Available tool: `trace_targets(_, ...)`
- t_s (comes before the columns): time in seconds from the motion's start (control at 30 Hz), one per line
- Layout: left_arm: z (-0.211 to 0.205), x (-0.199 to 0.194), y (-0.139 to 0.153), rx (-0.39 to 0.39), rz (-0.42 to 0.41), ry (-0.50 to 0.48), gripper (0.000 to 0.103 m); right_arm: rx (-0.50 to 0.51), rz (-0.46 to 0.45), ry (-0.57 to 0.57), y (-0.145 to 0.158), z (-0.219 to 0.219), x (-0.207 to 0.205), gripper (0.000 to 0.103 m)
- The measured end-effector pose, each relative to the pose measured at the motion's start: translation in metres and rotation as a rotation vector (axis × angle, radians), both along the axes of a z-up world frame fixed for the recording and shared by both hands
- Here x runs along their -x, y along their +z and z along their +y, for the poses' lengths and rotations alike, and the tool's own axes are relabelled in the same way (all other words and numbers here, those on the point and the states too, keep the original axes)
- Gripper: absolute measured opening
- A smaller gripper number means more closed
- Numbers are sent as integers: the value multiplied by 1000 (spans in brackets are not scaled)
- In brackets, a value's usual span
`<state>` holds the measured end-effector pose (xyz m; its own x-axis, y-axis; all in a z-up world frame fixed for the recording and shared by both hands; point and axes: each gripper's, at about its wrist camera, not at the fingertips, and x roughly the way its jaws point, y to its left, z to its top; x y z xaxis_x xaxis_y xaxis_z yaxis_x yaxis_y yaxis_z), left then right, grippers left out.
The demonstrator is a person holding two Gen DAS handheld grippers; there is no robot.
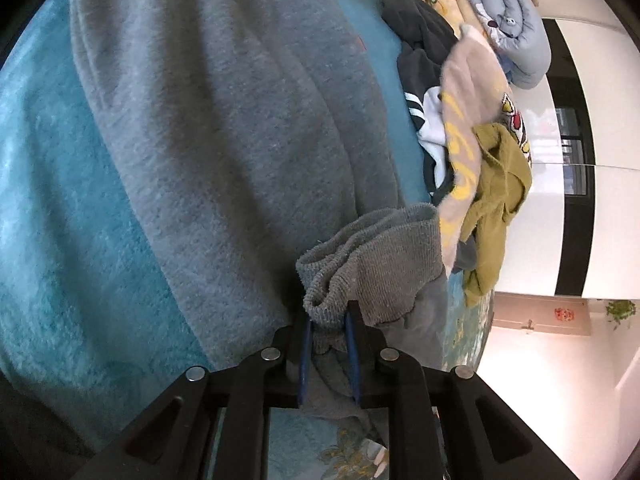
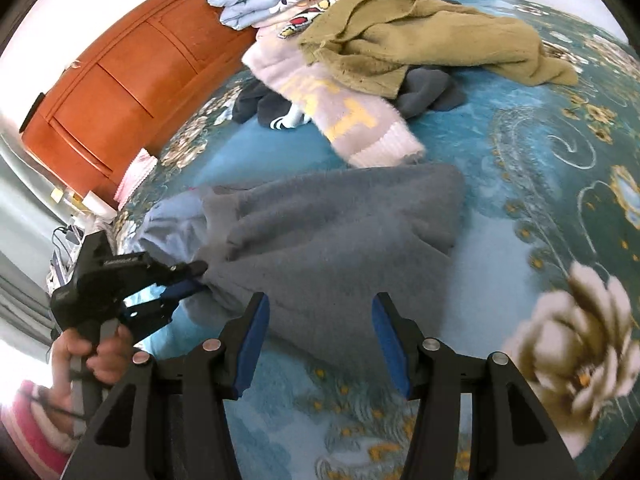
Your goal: Fold clothes
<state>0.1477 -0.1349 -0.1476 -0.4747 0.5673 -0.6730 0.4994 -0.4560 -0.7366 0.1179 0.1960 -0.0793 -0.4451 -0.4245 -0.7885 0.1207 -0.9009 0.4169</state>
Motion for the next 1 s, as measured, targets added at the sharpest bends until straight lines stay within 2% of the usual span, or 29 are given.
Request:
trace_targets(0.07, -3, -1, -3, -26, 3, 5, 19, -16, -42, -13, -16, -1, 7, 55)
trace_targets(0.17, -4, 3, 0, -48, 9, 4, 21, -35, -151, -34, -50, 1, 13, 55)
trace_targets(0.27, -11, 7, 8, -103, 24, 13, 26, -15, -126, -42, -46, 3, 10, 55)
trace_targets(0.37, -40, 6, 38, -118, 124, 65, 39, 7, -108, -43, -34, 6, 8, 55)
trace_targets(0.4, -53, 6, 49, -106, 158, 88, 44, 15, -98, -51, -30, 8, 6, 55)
trace_targets(0.5, -102, 0, 72, 41, 200, 176, 57, 34, -78, -69, -22, 14, 4, 55)
trace_targets(0.6, -152, -12, 65, 135, 131, 274, 58, 35, -75, -72, -18, 15, 6, 55)
trace_targets(0.8, -201, -13, 13, 92, -3, 404, 63, 33, -106, -59, -26, 7, 14, 55)
trace_targets(0.9, -205, -1, -4, 65, -10, 424, 64, 32, -116, -51, -28, 4, 17, 55)
trace_targets(1.0, -205, 8, -6, 82, -5, 422, 60, 29, -116, -56, -27, 4, 20, 55)
